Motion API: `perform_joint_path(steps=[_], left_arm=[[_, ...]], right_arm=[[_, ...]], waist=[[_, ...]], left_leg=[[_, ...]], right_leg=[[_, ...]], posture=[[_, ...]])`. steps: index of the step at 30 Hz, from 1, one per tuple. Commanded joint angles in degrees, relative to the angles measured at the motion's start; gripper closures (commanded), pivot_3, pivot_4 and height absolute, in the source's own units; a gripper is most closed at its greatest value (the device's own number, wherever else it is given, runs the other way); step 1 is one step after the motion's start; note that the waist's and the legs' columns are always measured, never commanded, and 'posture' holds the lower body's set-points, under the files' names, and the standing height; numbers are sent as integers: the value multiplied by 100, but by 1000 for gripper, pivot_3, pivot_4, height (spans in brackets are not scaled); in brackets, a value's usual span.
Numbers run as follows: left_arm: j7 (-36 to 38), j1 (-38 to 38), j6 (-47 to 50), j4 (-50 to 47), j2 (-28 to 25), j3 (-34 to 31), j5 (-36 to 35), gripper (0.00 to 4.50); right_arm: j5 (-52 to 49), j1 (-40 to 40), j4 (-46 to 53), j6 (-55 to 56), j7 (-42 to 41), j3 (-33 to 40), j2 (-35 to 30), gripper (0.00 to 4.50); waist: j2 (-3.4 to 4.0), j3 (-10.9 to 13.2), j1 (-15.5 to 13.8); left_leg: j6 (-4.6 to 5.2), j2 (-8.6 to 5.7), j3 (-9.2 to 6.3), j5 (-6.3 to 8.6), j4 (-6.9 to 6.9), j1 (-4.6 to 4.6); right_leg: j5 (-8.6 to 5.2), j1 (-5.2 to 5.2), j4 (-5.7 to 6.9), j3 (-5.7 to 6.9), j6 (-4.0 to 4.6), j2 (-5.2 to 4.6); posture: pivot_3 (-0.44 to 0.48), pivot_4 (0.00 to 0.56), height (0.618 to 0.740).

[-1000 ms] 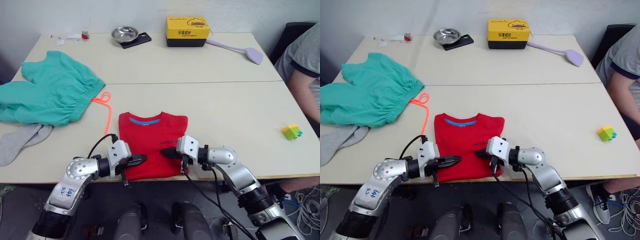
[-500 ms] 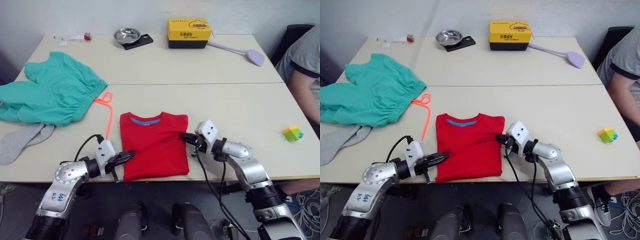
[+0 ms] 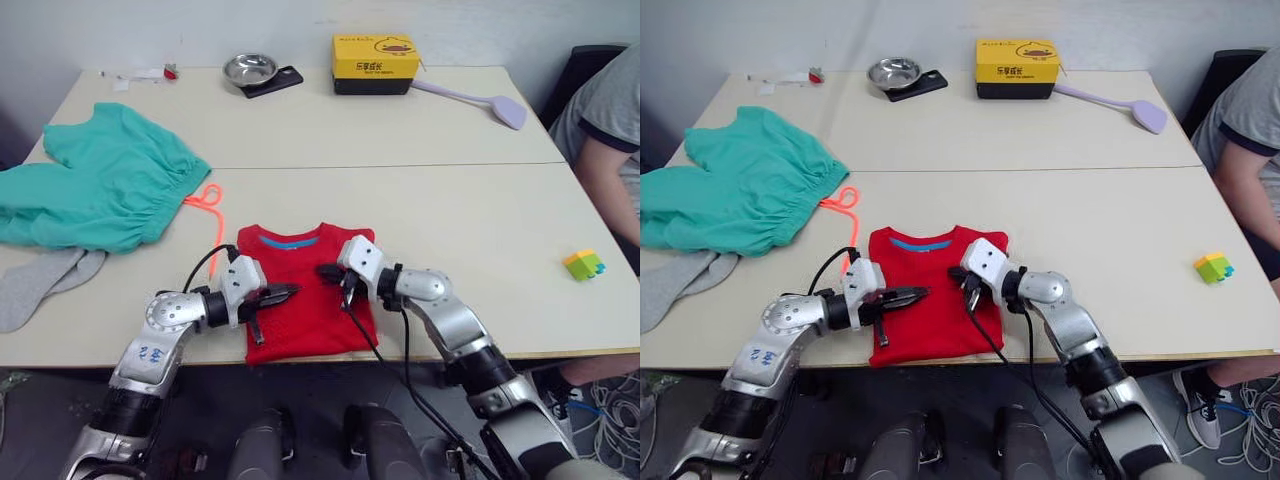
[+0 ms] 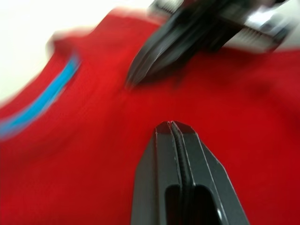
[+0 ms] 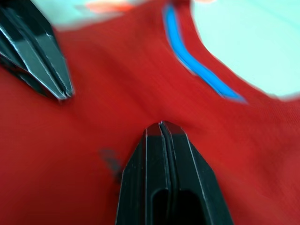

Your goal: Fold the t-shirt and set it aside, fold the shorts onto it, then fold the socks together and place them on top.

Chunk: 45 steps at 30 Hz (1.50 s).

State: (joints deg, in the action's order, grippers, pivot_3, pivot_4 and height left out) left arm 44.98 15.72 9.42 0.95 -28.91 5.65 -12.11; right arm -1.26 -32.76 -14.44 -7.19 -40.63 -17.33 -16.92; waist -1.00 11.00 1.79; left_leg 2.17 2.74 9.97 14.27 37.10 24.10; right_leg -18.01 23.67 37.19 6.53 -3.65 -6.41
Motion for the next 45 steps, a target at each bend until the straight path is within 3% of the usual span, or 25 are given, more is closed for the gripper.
perform_joint_path(steps=[1,13,18,23,28,34,39,42,45], left_arm=[[-562,163,-159,378,86,-229,318,4462],[-1466,542,-478,865,577,-1093,-34,4462],[-643,482,-467,460,510,-1227,-683,4462],[534,-165,-260,-561,157,-767,-1072,4462],[718,-729,-180,-1028,49,-189,-780,4462],[976,-1325,-384,-980,-406,171,-260,4462],[1092,-1621,-409,-1035,-669,-361,-652,4462],[1244,-1731,-197,-1350,-757,-814,-1279,4462],[1382,-1846,241,-1733,-910,-1256,-1970,4290]], right_arm=[[151,-242,-453,126,691,446,99,4500],[-63,-360,-945,-102,1326,1218,163,4500],[-706,-154,21,26,276,1173,111,4500],[-665,434,1292,-453,-369,484,-100,4500],[-402,932,1530,-498,-220,154,-83,4500],[-323,1112,1174,-277,-159,446,-347,4500],[-556,1044,1079,-208,-241,970,-707,4500],[-825,1070,1198,-219,-469,1260,-958,4500],[-1482,1182,1627,-1255,-726,1590,-1215,4334]], waist=[[0,0,-1],[0,0,26],[0,0,19],[0,0,35],[0,0,18],[0,0,8],[2,-1,-1],[6,2,3],[6,3,-1]], left_leg=[[-1,0,0,-1,-1,-1],[-8,2,-1,-8,-3,-2],[-7,1,0,-8,-4,1],[-10,4,0,-3,-13,2],[-25,4,-1,5,-13,1],[-40,4,-3,17,-15,-1],[-40,5,-8,21,-23,-3],[-34,5,-8,23,-24,-2],[-30,6,-12,26,-25,1]], right_leg=[[0,-1,1,-1,0,-1],[-1,2,17,-1,1,-1],[-1,3,14,0,1,0],[-1,1,-6,0,0,4],[-1,1,-7,-1,1,5],[-2,2,-9,-4,2,2],[-3,0,-20,-3,5,-2],[-4,2,-19,-3,6,-3],[-4,3,-22,0,7,-2]], posture=[[0,150,740],[0,150,740],[0,150,740],[0,150,740],[0,150,740],[0,150,740],[0,150,740],[0,150,740],[0,150,740]])
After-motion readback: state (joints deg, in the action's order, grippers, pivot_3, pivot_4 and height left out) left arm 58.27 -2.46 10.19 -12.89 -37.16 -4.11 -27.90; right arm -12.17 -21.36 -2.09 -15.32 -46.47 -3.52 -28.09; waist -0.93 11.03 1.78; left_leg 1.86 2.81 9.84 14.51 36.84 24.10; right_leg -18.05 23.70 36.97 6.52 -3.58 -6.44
